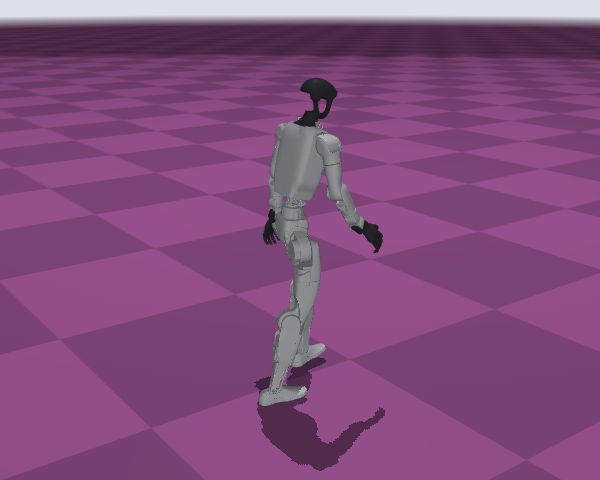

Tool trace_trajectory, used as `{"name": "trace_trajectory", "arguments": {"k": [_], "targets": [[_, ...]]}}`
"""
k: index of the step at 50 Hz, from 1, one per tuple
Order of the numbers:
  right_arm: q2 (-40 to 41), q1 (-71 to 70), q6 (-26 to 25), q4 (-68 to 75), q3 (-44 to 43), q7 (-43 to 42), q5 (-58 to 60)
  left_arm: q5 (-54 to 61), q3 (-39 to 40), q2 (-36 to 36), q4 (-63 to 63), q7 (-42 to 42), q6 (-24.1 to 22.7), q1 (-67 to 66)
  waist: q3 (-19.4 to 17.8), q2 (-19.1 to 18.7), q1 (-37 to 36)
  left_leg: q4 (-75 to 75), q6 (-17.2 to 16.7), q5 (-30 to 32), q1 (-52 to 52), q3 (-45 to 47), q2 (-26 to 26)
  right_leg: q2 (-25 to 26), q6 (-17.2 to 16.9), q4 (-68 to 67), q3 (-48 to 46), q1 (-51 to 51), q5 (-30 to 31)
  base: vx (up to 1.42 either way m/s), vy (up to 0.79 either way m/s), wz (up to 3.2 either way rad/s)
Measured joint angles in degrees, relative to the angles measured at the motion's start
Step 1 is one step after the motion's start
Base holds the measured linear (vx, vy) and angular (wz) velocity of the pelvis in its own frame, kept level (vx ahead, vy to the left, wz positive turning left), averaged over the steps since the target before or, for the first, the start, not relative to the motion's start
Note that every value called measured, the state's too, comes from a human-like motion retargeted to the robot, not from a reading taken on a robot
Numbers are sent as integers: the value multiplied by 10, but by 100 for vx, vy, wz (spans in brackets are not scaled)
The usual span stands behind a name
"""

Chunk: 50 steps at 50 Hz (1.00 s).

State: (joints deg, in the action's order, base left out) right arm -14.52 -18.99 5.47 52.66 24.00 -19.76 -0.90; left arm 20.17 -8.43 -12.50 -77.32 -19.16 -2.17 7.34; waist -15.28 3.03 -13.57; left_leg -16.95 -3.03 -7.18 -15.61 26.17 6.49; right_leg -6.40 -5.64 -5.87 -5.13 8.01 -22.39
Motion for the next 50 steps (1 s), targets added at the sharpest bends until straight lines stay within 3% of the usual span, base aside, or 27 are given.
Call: {"name": "trace_trajectory", "arguments": {"k": [3, 5, 9, 12, 18, 23, 27, 30, 32, 35, 37, 40, 45, 47, 50], "targets": [[-7, 7, 13, -40, 9, 6, 7, -7, 27, 3, -36, -9, 1, -33, -10, -20, -13, 188, -57, 24, 23, 33, 10, 23, 5, -2, 3, 39, -22, 65, 17, -27], [-9, 15, 15, -48, 13, 15, 14, 7, 46, 5, -36, -10, -4, -62, -10, -21, -19, 218, -82, 15, 17, 61, 19, 27, 8, -4, 1, 59, -33, 68, 19, -10], [0, 27, 1, -7, 18, 36, 37, 71, 78, 5, -11, 8, -13, -111, -1, -7, -37, 170, -50, 41, 20, 92, 36, 24, 27, -37, 1, 81, -31, 73, 21, -9], [18, 50, -18, 47, 13, 45, 44, 96, 88, -3, 0, 10, -11, -128, 6, 7, -57, 91, -35, 33, 24, 79, 57, 17, 42, -105, -2, 86, 5, 78, 25, 4], [43, 103, -52, 83, 11, 41, 13, 57, 102, -40, 12, -38, 3, -75, -13, 46, -86, 25, -16, -24, 74, 38, 48, -19, 52, -439, -37, -33, 134, 67, 23, 47], [9, 130, -31, -19, 40, 5, 14, 42, 70, -68, 46, -77, 0, 15, -69, 68, -59, -5, -41, -49, 105, -23, 46, -11, 69, -559, -77, -126, 79, 50, 9, 100], [-31, 137, 0, -121, 51, -24, 6, -28, -25, -96, 42, -123, 2, 108, -128, 81, -6, -41, -80, -61, 104, -97, 54, -8, 80, -473, -152, -160, 36, 39, -6, 150], [-57, 137, 16, -183, 69, -38, -16, -112, -123, -122, 15, -179, 18, 187, -145, 120, 43, -31, -68, -51, 72, -140, 26, -20, 74, -322, -184, -213, 39, 29, -16, 175], [-74, 148, 31, -228, 84, -53, -31, -198, -174, -137, -14, -198, 26, 233, -145, 136, 104, -52, -105, -52, 30, -202, 10, -10, 46, -153, -191, -223, 85, 29, -22, 257], [-96, 149, 37, -269, 116, -68, -37, -255, -234, -153, -46, -233, 31, 304, -145, 173, 188, -29, -108, -48, -4, -272, -47, -39, -14, 37, -147, -252, 158, 27, -29, 264], [-101, 143, 39, -287, 128, -73, -35, -267, -249, -158, -61, -247, 27, 351, -145, 182, 219, 2, -108, -44, -15, -309, -63, -54, -50, 84, -130, -272, 197, 27, -35, 196], [-104, 142, 41, -303, 132, -78, -24, -240, -230, -161, -44, -260, 15, 383, -145, 181, 222, 36, -94, -45, -18, -336, -64, -58, -71, 99, -148, -278, 231, 29, -39, 94], [-109, 139, 35, -328, 123, -88, -5, -90, -133, -154, 99, -257, -34, 288, -145, 165, 166, 23, -75, -69, 13, -317, -42, -33, -81, 107, -161, -239, 211, 38, -42, 0], [-110, 109, 22, -328, 131, -79, 6, -5, -105, -153, 156, -252, -50, 232, -145, 176, 145, 3, -3, -64, 24, -278, -51, -39, -75, 109, -147, -222, 202, 41, -39, -32], [-111, 52, 12, -327, 140, -66, 7, 84, -61, -149, 224, -224, -71, 134, -145, 170, 123, -87, 22, -66, 21, -208, -33, -31, -63, 109, -142, -186, 180, 43, -31, -23]]}}
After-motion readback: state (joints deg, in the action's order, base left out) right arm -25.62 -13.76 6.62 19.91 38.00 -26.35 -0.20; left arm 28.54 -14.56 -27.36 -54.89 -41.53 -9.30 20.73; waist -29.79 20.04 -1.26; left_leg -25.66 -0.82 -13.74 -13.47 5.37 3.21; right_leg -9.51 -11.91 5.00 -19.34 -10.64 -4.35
